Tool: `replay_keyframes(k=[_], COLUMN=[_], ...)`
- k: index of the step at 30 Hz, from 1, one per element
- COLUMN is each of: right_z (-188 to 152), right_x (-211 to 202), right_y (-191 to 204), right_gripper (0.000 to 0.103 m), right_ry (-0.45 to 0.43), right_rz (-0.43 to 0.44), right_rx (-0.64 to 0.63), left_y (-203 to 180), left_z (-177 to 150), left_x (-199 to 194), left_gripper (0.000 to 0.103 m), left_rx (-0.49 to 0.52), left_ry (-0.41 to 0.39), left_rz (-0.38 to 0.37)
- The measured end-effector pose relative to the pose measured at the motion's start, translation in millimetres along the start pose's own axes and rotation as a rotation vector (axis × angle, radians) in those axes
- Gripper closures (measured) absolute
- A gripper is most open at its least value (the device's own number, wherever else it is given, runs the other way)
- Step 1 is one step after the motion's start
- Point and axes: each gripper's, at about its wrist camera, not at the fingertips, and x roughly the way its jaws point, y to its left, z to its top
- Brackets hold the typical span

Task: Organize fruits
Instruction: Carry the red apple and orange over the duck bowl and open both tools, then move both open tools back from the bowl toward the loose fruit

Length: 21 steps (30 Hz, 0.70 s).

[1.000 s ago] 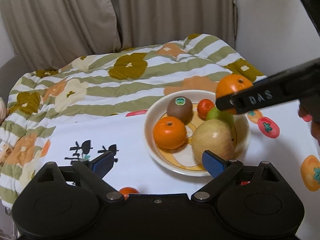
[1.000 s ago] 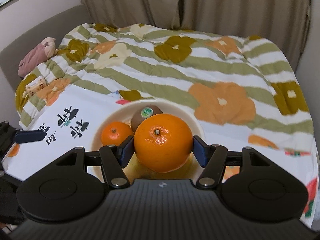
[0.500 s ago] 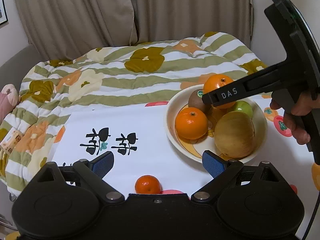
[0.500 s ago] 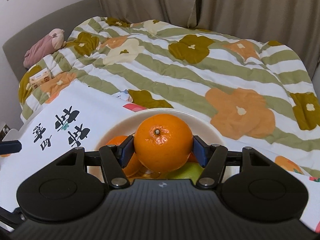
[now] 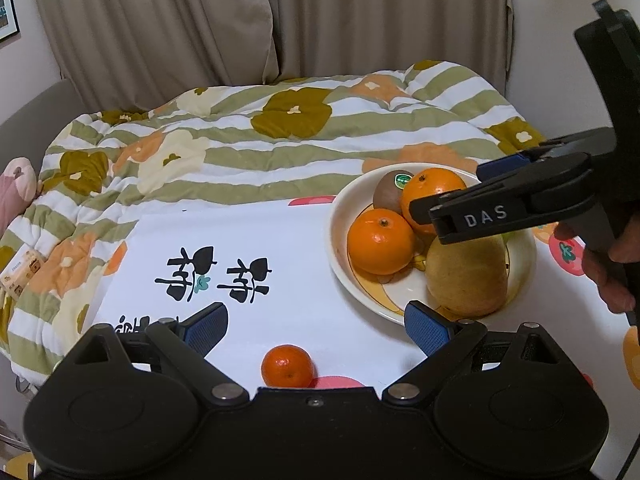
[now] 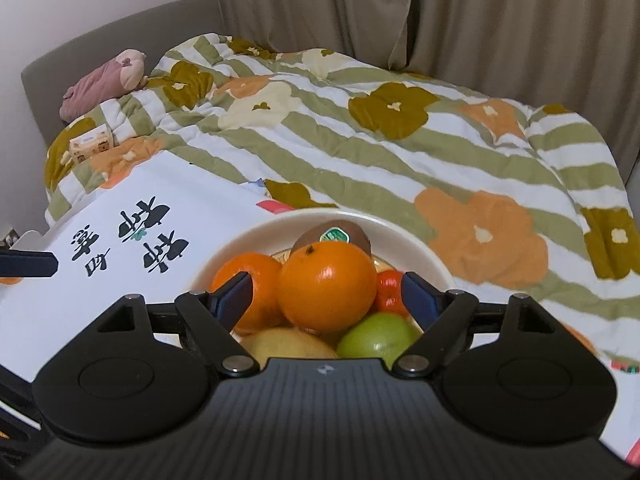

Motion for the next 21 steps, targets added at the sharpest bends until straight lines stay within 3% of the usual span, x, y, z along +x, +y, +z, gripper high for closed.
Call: replay_keyframes(k=[6, 12, 21], right_z=[-3, -4, -17], right_x=[-22, -62, -135], right_y=[-4, -2, 20], right_gripper=[0.007, 0.007, 0.007], right_ry=[-0.013, -0.033, -0.068], right_rz=[-0.032, -0.078, -0.176], right_rx=[0.027, 0.08, 0.149], left_y=[1, 9, 18], left_z=[1, 1, -8], left_x=[-11, -37, -86], left_gripper=[0.006, 0.006, 0.005], left_rx=[-0.01, -0.035, -0.016], left_ry=[-0.014, -0.084, -0.197], left_rz=[-0.004, 0.004, -0.059])
